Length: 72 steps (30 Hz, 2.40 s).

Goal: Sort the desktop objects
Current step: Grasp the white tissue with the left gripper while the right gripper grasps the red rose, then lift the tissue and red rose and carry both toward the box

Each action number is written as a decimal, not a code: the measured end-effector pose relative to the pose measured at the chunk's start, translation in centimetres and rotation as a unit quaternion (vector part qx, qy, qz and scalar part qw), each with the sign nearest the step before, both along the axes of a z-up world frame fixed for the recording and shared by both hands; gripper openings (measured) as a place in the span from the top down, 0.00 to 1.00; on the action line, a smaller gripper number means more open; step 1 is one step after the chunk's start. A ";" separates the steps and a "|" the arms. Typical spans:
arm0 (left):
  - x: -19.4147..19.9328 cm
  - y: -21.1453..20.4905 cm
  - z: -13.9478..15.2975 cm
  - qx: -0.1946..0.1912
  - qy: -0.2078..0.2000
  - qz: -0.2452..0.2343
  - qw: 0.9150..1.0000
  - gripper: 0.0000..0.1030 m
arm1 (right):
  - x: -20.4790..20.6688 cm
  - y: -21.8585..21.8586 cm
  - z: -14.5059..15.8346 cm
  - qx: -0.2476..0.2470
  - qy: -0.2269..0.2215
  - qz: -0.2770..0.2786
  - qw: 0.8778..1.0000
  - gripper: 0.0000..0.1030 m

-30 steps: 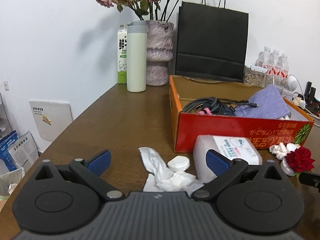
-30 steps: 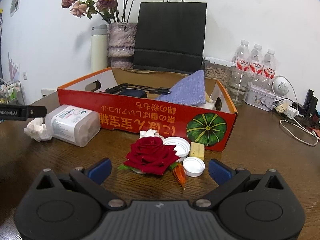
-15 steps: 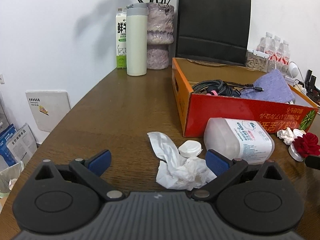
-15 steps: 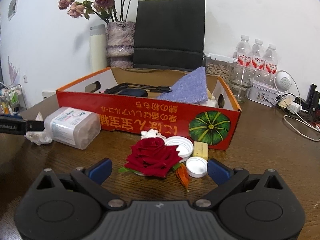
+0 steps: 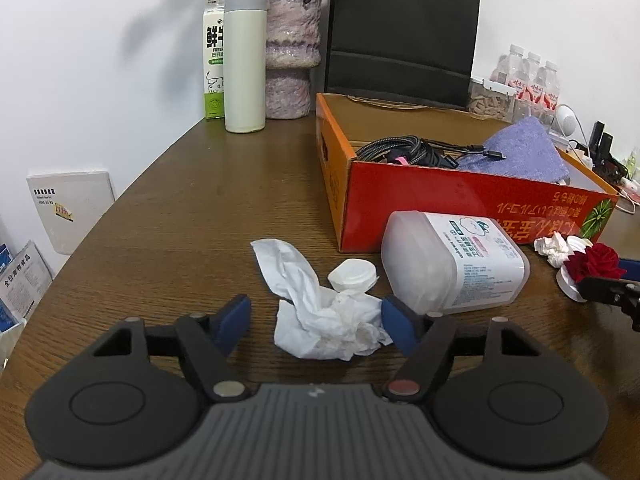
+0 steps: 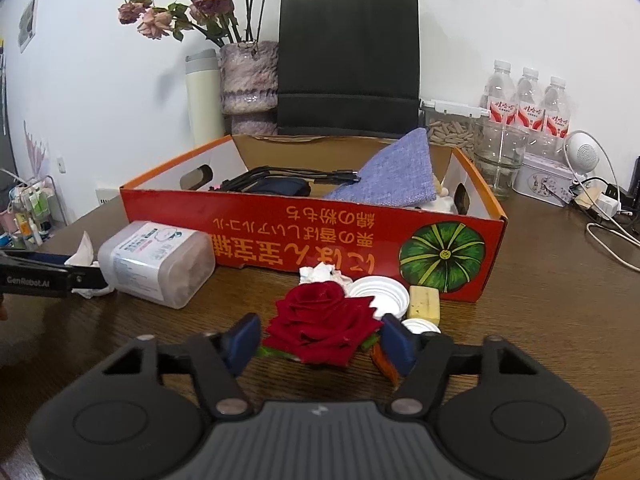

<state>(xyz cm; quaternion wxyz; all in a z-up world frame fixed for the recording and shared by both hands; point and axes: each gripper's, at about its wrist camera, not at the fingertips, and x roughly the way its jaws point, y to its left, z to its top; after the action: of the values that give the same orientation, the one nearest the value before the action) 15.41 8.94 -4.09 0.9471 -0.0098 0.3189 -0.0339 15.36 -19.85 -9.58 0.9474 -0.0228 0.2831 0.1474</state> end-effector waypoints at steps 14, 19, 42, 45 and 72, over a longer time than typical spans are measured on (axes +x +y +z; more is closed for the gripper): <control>-0.4 -0.8 0.2 0.011 -0.009 -0.008 1.000 0.59 | -1.1 0.0 0.6 0.002 -0.030 0.007 1.000 0.63; -0.8 -1.0 0.3 0.016 -0.017 -0.008 1.000 0.70 | -1.3 0.0 0.6 0.006 -0.030 0.008 1.000 0.65; -3.4 -1.1 1.5 -0.031 -0.045 0.012 0.998 0.80 | -2.4 -0.1 1.2 0.030 -0.033 0.033 0.998 0.72; -3.7 -1.3 1.9 -0.035 -0.052 0.011 0.998 0.80 | -2.4 -0.3 1.4 0.035 -0.037 0.034 0.998 0.73; 5.0 -8.5 9.2 -0.055 -0.155 -0.051 0.985 0.80 | 5.9 0.0 7.6 0.058 -0.122 0.024 0.991 0.73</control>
<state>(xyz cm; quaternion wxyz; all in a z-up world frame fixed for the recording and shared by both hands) 20.39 0.49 5.12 0.9801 -0.0397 0.1664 -0.1008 21.25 -19.80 -2.01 0.9708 0.0079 0.1561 0.1823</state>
